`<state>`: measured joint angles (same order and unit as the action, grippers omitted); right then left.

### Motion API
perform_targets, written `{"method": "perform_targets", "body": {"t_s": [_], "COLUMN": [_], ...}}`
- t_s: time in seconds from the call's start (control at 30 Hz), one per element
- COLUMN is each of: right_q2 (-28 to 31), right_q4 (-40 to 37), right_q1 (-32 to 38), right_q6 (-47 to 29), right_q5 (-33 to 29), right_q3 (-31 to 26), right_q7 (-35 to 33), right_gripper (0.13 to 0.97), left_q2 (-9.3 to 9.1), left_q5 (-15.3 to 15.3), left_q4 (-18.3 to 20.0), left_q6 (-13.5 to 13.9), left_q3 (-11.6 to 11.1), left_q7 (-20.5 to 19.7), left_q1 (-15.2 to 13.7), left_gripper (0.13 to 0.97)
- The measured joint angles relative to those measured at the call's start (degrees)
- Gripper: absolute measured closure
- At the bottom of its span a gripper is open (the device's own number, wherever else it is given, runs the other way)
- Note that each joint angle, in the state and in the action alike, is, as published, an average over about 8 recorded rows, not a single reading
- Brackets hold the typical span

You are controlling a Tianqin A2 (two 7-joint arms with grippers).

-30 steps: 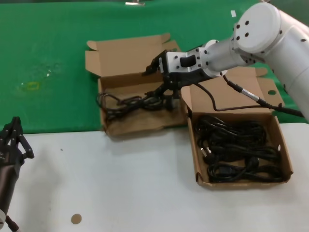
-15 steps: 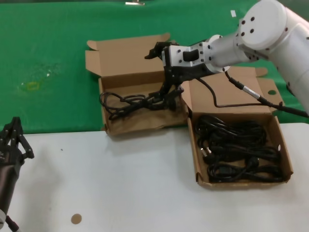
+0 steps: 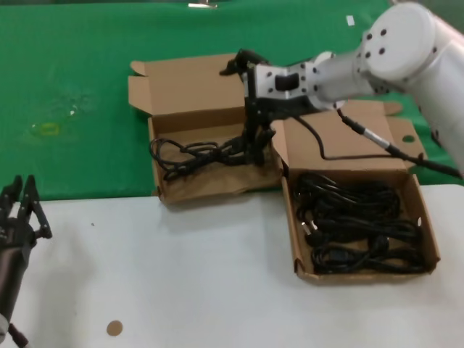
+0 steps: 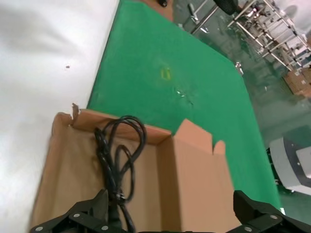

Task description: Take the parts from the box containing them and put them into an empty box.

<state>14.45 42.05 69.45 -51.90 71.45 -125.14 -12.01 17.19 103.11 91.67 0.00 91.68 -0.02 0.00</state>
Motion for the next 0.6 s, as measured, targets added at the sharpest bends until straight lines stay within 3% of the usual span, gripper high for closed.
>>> {"method": "perform_targets", "body": {"t_s": [0.13, 0.37, 0.6], "right_q2": [0.1, 0.3, 0.6], "right_q4": [1.6, 5.7, 10.4], "right_q1": [-2.2, -8.0, -14.6], "right_q6": [1.7, 6.0, 10.9], "right_q5": [1.0, 3.7, 6.6], "right_q3": [1.1, 3.9, 7.0], "right_q7": [0.4, 1.4, 2.5], "right_gripper": [0.195, 0.172, 0.132], "left_q2": [0.00, 0.00, 0.00], "left_q5": [0.0, 0.0, 0.0], "left_q4": [0.0, 0.0, 0.0], "left_q6": [0.0, 0.0, 0.0], "left_q3": [0.0, 0.0, 0.0], "left_q7": [0.0, 0.0, 0.0], "left_q1": [0.0, 0.0, 0.0], "left_gripper": [0.890, 0.863, 0.736]}}
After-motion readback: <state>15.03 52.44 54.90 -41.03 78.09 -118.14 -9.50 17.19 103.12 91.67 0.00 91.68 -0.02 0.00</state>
